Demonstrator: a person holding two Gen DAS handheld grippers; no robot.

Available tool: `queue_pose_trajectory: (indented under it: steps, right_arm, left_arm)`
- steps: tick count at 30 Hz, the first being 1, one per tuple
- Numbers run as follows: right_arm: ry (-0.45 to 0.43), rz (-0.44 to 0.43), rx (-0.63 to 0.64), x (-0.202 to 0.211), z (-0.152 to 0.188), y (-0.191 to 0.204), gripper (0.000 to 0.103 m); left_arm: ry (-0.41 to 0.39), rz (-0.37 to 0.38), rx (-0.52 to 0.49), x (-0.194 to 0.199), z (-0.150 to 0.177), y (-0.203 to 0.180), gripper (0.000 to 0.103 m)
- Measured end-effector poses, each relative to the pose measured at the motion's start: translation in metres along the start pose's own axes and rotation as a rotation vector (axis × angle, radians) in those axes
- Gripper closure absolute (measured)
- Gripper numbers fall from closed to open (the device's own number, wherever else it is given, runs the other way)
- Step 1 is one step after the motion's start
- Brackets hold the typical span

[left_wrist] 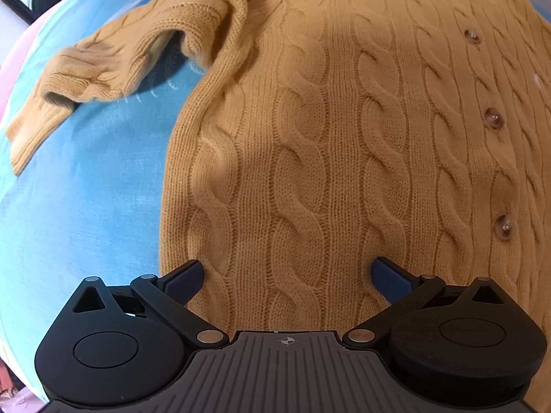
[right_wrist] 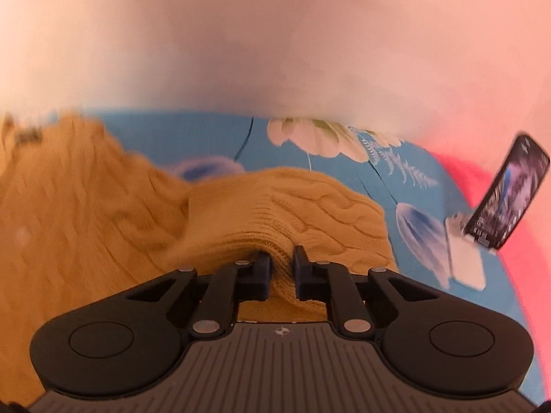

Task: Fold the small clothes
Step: 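Grasp the cuff of the yellow cardigan sleeve with the right gripper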

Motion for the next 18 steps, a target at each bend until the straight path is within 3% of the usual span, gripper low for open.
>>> queue_pose_trajectory:
  steps: [4, 12, 13, 15, 17, 18]
  right_arm:
    - [-0.076, -0.160, -0.183, 0.029, -0.028, 0.000, 0.088]
    - [-0.260, -0.731, -0.446, 0.073, -0.099, 0.071, 0.087]
    - [-0.255, -0.793, -0.423, 0.072, -0.105, 0.091, 0.087]
    - [-0.200, -0.828, -0.321, 0.065, -0.109, 0.136, 0.079]
    - [-0.051, -0.812, -0.193, 0.050, -0.102, 0.185, 0.071]
    - [0.008, -0.799, -0.141, 0.044, -0.096, 0.204, 0.060]
  left_arm:
    - [-0.006, 0.013, 0.004, -0.002, -0.002, 0.001, 0.000]
    - [-0.029, 0.043, 0.008, -0.003, 0.004, 0.007, 0.000]
    - [-0.032, 0.045, 0.008, -0.003, 0.004, 0.008, 0.000]
    - [-0.034, 0.048, 0.006, 0.003, 0.010, 0.009, 0.000]
    - [-0.037, 0.056, 0.004, 0.006, 0.014, 0.014, 0.000]
    - [-0.038, 0.061, 0.007, 0.007, 0.015, 0.018, 0.000]
Point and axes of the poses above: each gripper's, at about its wrist camera, not at the fingertips, and x roughly against the way its jaws point, y to its left, z to its underside, the point moved 3 cm from there along -x, roughly the way its jaws point, and after that the axes turned 11 degrees about x, right-handed, at the moved point
